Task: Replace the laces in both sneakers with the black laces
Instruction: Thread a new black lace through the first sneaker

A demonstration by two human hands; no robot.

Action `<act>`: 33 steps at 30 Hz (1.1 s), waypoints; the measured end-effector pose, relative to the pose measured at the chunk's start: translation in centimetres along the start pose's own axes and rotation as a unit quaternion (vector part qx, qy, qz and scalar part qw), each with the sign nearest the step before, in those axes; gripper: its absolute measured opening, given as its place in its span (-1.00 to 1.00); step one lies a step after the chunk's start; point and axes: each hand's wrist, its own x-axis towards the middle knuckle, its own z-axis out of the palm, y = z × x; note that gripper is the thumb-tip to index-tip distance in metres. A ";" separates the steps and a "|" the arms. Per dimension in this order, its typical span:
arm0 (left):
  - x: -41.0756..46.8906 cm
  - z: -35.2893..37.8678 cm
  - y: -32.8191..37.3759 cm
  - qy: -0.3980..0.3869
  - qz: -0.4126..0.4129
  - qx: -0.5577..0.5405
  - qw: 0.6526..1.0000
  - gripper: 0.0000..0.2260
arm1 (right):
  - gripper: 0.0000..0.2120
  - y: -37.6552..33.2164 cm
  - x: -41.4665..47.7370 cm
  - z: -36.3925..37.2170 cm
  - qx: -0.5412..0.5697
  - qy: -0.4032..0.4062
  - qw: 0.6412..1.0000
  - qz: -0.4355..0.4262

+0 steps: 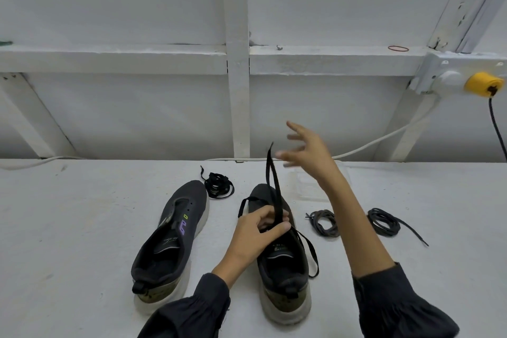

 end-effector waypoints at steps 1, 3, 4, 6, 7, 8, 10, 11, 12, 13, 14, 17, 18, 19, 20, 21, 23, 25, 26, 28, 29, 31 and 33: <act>0.0 0.0 -0.1 0.002 0.001 0.001 1.000 -0.84 | -0.44 0.4 -0.6 -0.5 -0.063 -0.025 0.998 0.019; 0.1 0.2 -0.1 0.004 0.005 0.003 1.000 -0.84 | -0.63 0.9 -2.2 -1.1 -0.168 -0.104 0.978 0.067; 0.1 0.2 -0.1 0.004 0.006 0.006 1.000 -0.84 | -0.60 1.3 -2.9 -1.2 -0.203 -0.156 0.962 0.095; 0.2 0.2 -0.2 0.006 0.011 0.020 1.000 -0.83 | -0.53 2.1 -4.4 -0.7 -0.229 -0.231 0.937 0.129; 0.2 0.2 -0.2 0.009 0.012 0.028 1.000 -0.82 | -0.53 2.6 -4.9 -0.2 -0.228 -0.237 0.936 0.125; 0.3 0.1 -0.3 0.011 0.010 0.032 0.999 -0.81 | -0.53 3.2 -5.2 0.3 -0.210 -0.226 0.944 0.115; 0.3 0.2 -0.4 0.011 0.005 0.026 1.000 -0.81 | -0.57 3.9 -5.6 1.3 -0.135 -0.177 0.971 0.090; 0.3 0.2 -0.4 0.009 0.004 0.022 1.000 -0.81 | -0.60 4.1 -5.6 1.7 -0.085 -0.148 0.982 0.077; 0.3 0.2 -0.4 0.008 0.003 0.020 1.000 -0.80 | -0.62 4.3 -5.6 2.0 -0.044 -0.119 0.990 0.067; 0.3 0.1 -0.4 0.006 0.002 0.018 1.000 -0.79 | -0.65 4.3 -5.6 2.2 -0.019 -0.097 0.993 0.058; 0.4 0.0 -0.3 0.005 0.000 0.016 1.000 -0.78 | -0.67 4.2 -5.5 2.2 -0.008 -0.081 0.995 0.051; 0.7 -0.1 -0.1 -0.005 -0.002 0.010 1.000 -0.79 | -0.69 3.2 -5.2 2.1 0.012 -0.066 0.997 0.040; 0.8 -0.1 0.0 -0.007 -0.001 0.013 1.000 -0.80 | -0.71 2.8 -4.8 2.1 0.021 -0.063 0.997 0.035; 1.0 0.0 0.1 -0.010 0.000 0.013 1.000 -0.81 | -0.72 2.4 -4.5 2.0 0.030 -0.058 0.997 0.028; 1.0 0.0 0.2 -0.012 -0.001 0.008 1.000 -0.83 | -0.73 1.8 -4.0 2.0 0.042 -0.050 0.998 0.019; 1.0 0.0 0.2 -0.014 -0.003 0.004 1.000 -0.84 | -0.75 1.2 -3.5 1.9 0.060 -0.038 0.997 0.011; 0.9 0.0 0.2 -0.019 -0.006 0.003 1.000 -0.84 | -0.84 -0.3 -2.1 1.6 0.118 -0.007 0.993 -0.006; 0.8 -0.2 0.1 -0.022 -0.006 0.004 1.000 -0.84 | -0.86 -2.2 -0.6 0.9 0.178 0.033 0.983 -0.022; 0.7 -0.3 0.0 -0.022 -0.005 0.002 1.000 -0.84 | -0.88 -3.0 0.2 0.6 0.205 0.055 0.977 -0.031; 0.7 -0.4 0.0 -0.020 -0.007 0.003 1.000 -0.84 | -0.93 -3.8 1.5 0.5 0.232 0.094 0.967 -0.046; 0.8 -0.3 0.0 -0.020 -0.008 0.005 1.000 -0.83 | -0.93 -3.7 1.8 0.8 0.231 0.108 0.966 -0.052; 0.8 -0.3 0.0 -0.019 -0.011 0.008 1.000 -0.83 | -0.94 -2.5 2.1 1.4 0.211 0.104 0.971 -0.052; 0.8 -0.3 -0.2 -0.015 -0.011 0.014 1.000 -0.84 | -0.91 -0.6 1.6 1.7 0.173 0.042 0.984 -0.019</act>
